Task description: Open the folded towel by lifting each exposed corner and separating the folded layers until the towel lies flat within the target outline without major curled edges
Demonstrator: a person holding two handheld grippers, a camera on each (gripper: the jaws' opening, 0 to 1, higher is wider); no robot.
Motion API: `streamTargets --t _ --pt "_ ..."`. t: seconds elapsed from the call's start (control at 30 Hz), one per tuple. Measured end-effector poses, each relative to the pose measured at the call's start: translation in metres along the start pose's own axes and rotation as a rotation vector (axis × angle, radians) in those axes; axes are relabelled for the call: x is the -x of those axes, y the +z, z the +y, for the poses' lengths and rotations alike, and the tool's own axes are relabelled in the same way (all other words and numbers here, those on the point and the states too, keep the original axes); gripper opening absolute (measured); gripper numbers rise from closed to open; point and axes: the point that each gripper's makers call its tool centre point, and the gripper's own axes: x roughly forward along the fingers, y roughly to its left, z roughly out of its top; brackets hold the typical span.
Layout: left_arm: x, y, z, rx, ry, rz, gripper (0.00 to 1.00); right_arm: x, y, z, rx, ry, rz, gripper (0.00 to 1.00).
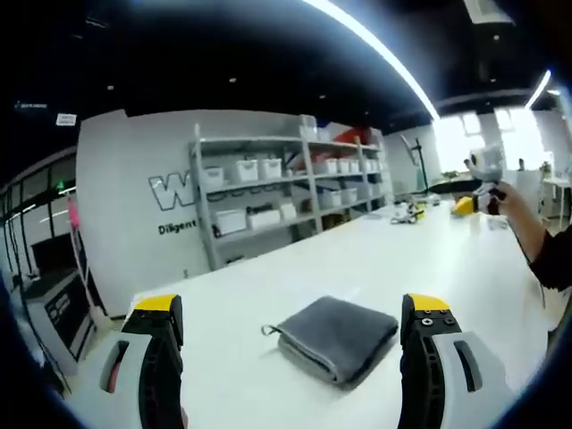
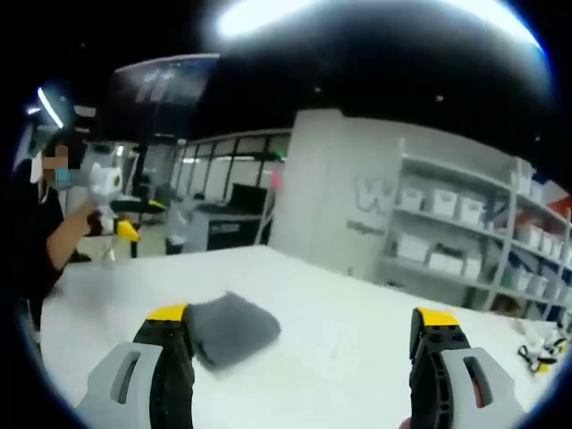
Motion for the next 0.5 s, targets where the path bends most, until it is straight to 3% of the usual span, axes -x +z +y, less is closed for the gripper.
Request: streamTargets --t 0.07,0.2,0.5 --pt "-0.006 0.005 0.003 -0.001 0.001 -0.008 1.00 -0.004 0.008 -0.003 0.003 -0.001 -0.018 1.00" --pt "-0.014 -0.001 0.001 0.004 -0.008 -0.010 1.00 -0.009 0.014 -0.008 -0.017 0.006 -0.053 1.00" --pt "-0.024 -0.022 0.005 0.025 -0.018 0.026 1.00 -0.026 -0.004 -0.008 -0.020 0.010 -0.016 1.00"
